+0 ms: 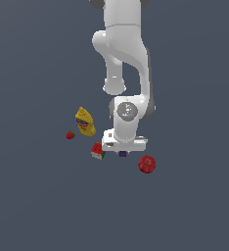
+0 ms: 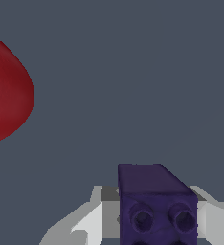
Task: Pick up a designated object from a clutter of objects.
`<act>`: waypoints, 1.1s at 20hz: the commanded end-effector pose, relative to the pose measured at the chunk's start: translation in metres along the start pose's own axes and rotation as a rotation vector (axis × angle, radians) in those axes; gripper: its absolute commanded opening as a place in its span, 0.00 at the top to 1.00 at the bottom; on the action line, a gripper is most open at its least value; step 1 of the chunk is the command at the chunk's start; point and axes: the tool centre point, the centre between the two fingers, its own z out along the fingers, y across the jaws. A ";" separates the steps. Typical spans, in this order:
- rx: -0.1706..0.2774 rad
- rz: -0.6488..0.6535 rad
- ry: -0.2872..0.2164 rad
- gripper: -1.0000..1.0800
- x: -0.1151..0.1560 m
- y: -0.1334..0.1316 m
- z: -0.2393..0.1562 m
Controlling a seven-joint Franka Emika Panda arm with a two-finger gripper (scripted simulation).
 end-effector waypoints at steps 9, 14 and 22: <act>0.000 0.000 0.001 1.00 -0.021 -0.023 -0.056; -0.001 -0.001 0.001 1.00 -0.037 -0.041 -0.098; -0.002 -0.001 0.001 1.00 -0.065 -0.072 -0.172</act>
